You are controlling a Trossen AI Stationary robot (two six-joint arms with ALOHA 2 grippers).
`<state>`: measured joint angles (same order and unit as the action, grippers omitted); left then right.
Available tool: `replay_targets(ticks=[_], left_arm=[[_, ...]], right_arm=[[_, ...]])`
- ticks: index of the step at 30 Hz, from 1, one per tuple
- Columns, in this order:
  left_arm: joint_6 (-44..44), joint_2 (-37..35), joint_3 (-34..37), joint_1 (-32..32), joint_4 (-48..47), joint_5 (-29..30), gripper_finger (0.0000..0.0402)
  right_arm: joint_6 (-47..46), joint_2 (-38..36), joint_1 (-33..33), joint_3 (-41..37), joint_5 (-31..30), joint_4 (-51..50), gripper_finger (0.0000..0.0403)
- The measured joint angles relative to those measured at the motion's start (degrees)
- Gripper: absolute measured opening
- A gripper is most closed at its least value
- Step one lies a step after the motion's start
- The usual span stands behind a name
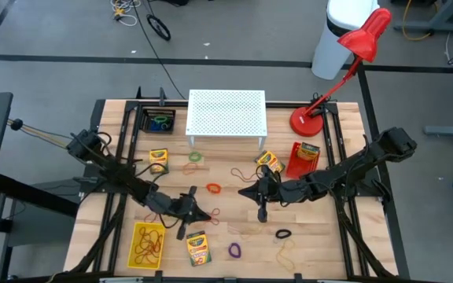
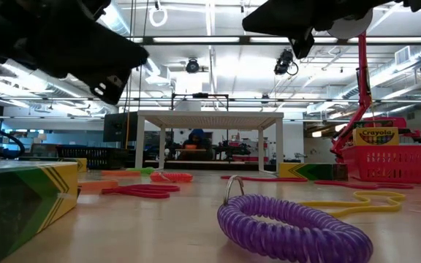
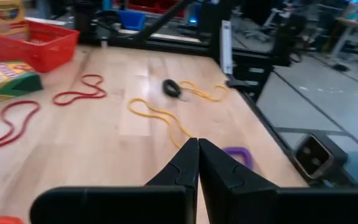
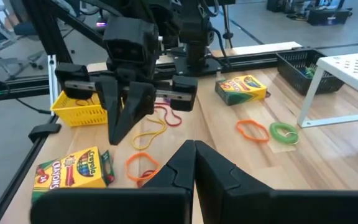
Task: Pick & Place Office Desk Supplies
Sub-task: Put the box yellow crayon into the red bin
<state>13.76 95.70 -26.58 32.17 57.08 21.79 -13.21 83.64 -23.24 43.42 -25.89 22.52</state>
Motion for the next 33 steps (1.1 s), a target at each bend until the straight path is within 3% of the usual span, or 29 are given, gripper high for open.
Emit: replay_targets(ticks=[4, 11, 16, 18, 22, 24, 26, 29, 33], left_arm=[[-2.25, 1.54, -0.68, -0.01, 1.28, 4.06, 0.0011], [-3.13, 11.33, -0.53, -1.21, 17.43, 3.98, 0.0008], [-3.79, 16.72, -0.6, -1.1, 25.72, 3.92, 0.0008], [-3.77, 17.4, -0.61, -1.15, 27.19, 4.07, 0.0008], [-1.91, 17.59, -0.62, -0.76, 27.43, 3.64, 0.0008], [-1.87, 17.59, -0.62, -0.24, 27.46, 3.67, 0.0008], [-2.58, 17.59, -0.62, 0.12, 27.58, 3.65, 0.0009], [-5.04, 17.59, -0.62, 0.11, 27.58, 3.66, 0.0009], [-6.93, 17.59, -0.62, -1.09, 27.58, 3.64, 0.0009]], right_arm=[[0.05, 0.0, 0.07, 0.0, -0.06, 1.38, 0.0017], [0.16, -0.11, 0.85, 0.0, -0.42, 11.4, 0.0017], [0.09, -0.13, 1.42, 0.0, 11.21, 11.55, 0.0017], [-3.68, -0.16, 1.53, 0.08, 11.79, 7.36, 0.0017], [-19.21, -1.22, 2.16, 0.09, -0.08, -14.15, 0.0017], [-28.07, -1.49, 3.43, 0.09, -2.03, -25.99, 0.0017], [-35.0, -1.49, 5.51, 0.02, -0.83, -34.3, 0.0018], [-38.0, -1.49, 10.17, 0.02, 4.34, -40.83, 0.0041], [-35.91, -1.42, 16.69, 0.02, 8.39, -43.91, 0.0123]])
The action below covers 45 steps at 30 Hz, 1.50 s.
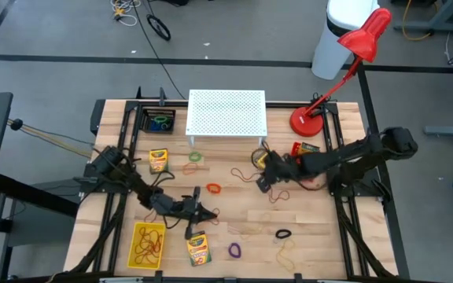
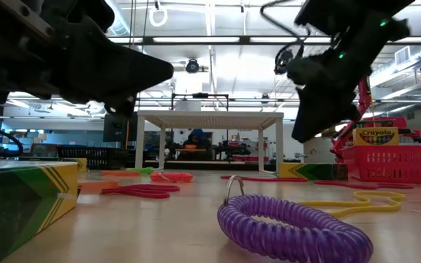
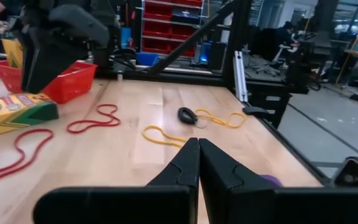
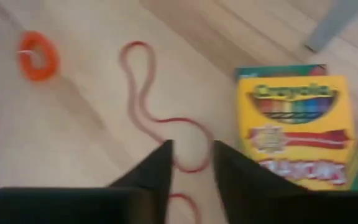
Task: Pick & Place Office Desk Supplies
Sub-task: Put the box yellow crayon into the red bin
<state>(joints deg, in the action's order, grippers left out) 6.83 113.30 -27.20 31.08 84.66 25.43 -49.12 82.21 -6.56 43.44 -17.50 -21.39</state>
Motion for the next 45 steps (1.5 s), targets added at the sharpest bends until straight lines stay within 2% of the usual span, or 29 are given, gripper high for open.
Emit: replay_targets(ticks=[4, 8, 10, 15, 20, 26, 32, 45], left_arm=[[-1.44, 0.0, 0.0, -1.89, -0.02, 0.0, 0.0009], [-3.69, 0.0, 0.02, -4.53, 0.0, -3.46, 0.0009], [-4.37, 0.0, 0.02, -6.25, 0.0, -6.34, 0.0009], [-2.83, 0.0, 0.02, -10.35, 0.0, -11.37, 0.0009], [-3.41, 0.0, 0.07, -12.08, -0.27, -14.48, 0.0009], [-3.27, 0.0, 0.08, -12.87, -1.12, -14.58, 0.0009], [-2.89, 0.0, 0.09, -13.26, -1.07, -15.02, 0.0009], [-2.3, 0.0, 0.09, -13.52, -1.11, -15.03, 0.0009]], right_arm=[[2.3, 0.33, 5.3, 0.63, 3.83, -4.02, 0.0242], [4.34, 0.33, 7.93, 4.14, 2.41, -10.22, 0.0359], [4.62, 0.33, 8.79, 5.08, 1.58, -11.23, 0.0389], [6.05, 0.98, 10.9, 5.14, 0.47, -11.55, 0.0373], [8.36, 3.86, 12.41, 5.14, 1.17, -9.57, 0.039], [12.96, 5.19, 12.21, 5.09, 4.03, -9.04, 0.0392], [10.67, 5.18, 12.34, 5.09, 1.49, -8.42, 0.0397], [10.51, 7.67, 12.34, 5.09, 1.18, -7.23, 0.04]])
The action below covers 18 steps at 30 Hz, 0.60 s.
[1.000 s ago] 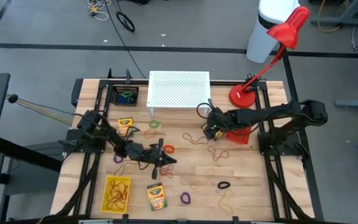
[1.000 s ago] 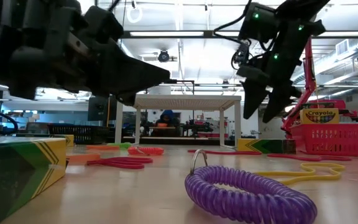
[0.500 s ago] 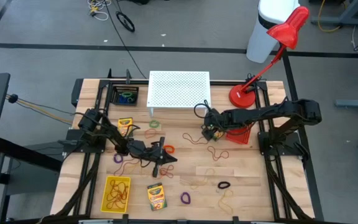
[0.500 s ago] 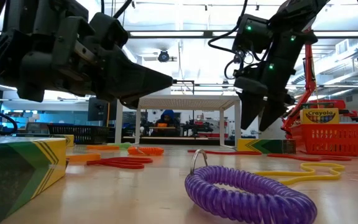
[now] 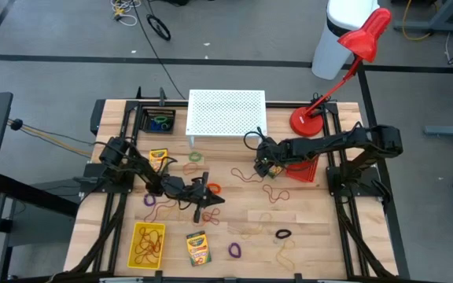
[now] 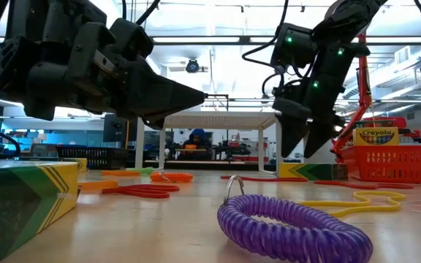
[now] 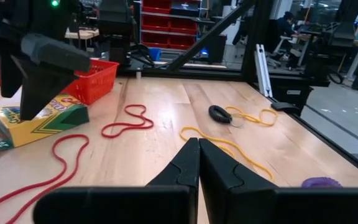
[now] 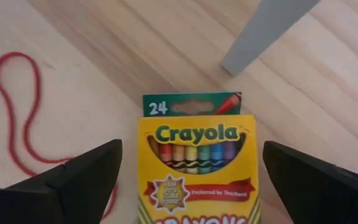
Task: Pick & Place Office Desk Supplies
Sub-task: Put the box yellow crayon into the red bin
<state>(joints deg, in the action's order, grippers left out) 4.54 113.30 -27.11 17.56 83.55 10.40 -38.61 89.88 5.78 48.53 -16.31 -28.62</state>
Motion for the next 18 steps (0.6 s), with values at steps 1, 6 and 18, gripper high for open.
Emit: replay_targets(ticks=[1, 6, 18], left_arm=[[0.0, 0.0, 0.0, 0.0, -0.05, -0.02, 0.0009], [0.15, 0.0, -0.02, -0.02, -0.49, 0.02, 0.0009], [0.13, 0.0, -0.02, 0.0, -0.61, 0.01, 0.0009]], right_arm=[[-0.02, 0.28, -0.02, 0.0, -0.26, 0.12, 0.04], [-0.09, 0.33, -0.14, 0.0, -2.46, -0.78, 0.04], [-0.08, 0.77, -0.13, -1.03, -0.55, -0.25, 0.04]])
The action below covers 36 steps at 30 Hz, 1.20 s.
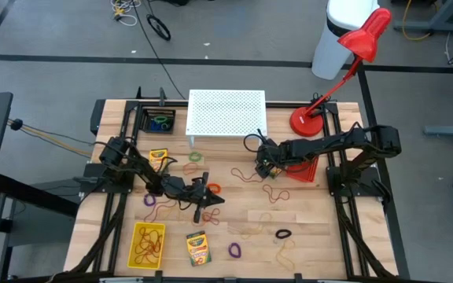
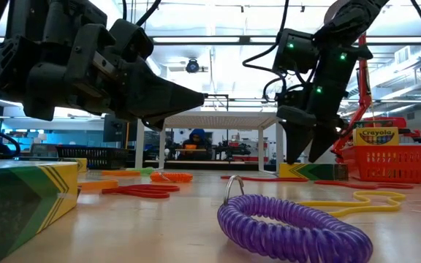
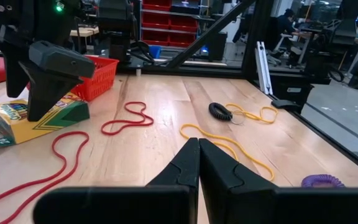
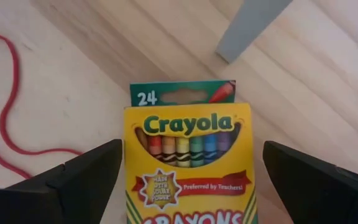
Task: Pick & Place Office Desk Supplies
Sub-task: Put the box yellow crayon into the red bin
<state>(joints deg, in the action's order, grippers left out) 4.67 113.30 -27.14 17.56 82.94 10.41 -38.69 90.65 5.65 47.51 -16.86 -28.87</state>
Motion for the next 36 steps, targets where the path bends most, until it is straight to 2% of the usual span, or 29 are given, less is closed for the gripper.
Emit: replay_targets(ticks=[7, 17, 28, 36], left_arm=[[0.02, 0.0, 0.0, 0.0, 0.0, 0.0, 0.0009], [0.02, 0.0, -0.07, 0.0, 0.0, 0.0, 0.0009], [0.06, 0.0, -0.07, -0.02, 0.0, 0.0, 0.0009], [2.04, 0.0, -0.07, -1.15, 1.04, 0.01, 0.0009]], right_arm=[[1.15, 0.05, 0.01, 0.0, 1.0, 0.57, 0.04], [1.21, 4.73, 1.27, -0.04, 1.66, 1.04, 0.0398], [1.0, 4.72, 1.09, -0.02, 2.1, 2.13, 0.0333], [0.58, 4.72, -2.4, 2.42, -0.01, 1.67, 0.0342]])
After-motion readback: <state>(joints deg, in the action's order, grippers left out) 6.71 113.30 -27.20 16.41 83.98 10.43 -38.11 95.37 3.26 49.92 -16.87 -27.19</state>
